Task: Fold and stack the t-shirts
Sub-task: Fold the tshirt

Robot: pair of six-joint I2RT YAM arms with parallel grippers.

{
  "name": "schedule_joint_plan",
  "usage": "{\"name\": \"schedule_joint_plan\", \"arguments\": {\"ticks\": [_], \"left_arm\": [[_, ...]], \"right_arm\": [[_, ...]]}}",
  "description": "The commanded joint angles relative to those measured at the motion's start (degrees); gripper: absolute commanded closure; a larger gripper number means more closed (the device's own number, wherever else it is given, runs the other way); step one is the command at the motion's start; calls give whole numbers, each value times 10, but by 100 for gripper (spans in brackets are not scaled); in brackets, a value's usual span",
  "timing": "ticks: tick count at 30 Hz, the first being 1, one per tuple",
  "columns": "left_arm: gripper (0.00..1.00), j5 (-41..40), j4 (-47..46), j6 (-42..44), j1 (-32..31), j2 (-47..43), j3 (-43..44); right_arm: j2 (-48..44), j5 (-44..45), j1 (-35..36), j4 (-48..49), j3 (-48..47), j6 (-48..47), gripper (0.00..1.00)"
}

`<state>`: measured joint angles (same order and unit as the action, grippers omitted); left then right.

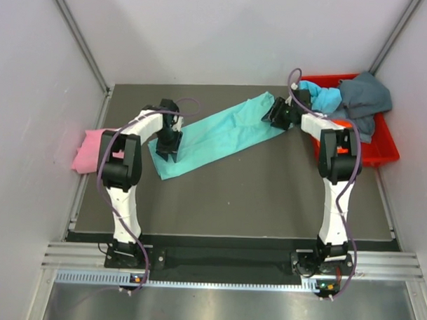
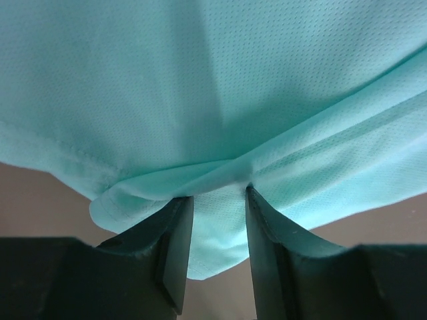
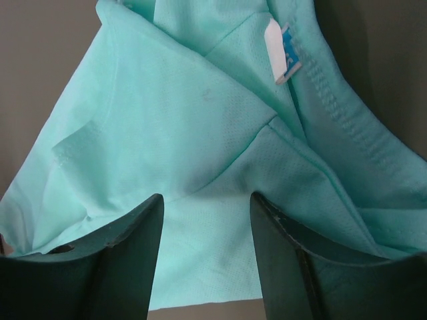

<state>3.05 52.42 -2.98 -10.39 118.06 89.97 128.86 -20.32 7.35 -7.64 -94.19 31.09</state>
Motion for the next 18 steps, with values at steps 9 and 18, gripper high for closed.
{"name": "schedule_joint_plan", "arguments": {"ticks": [9,18], "left_arm": [[57,-59,-13,7,-61,-8,-45],[55,-71,-18,9,-109,-8,-67]], "right_arm": [[72,32,20,-39,-137,-40,45],[107,37,21,-97,-227,-106,44]]}}
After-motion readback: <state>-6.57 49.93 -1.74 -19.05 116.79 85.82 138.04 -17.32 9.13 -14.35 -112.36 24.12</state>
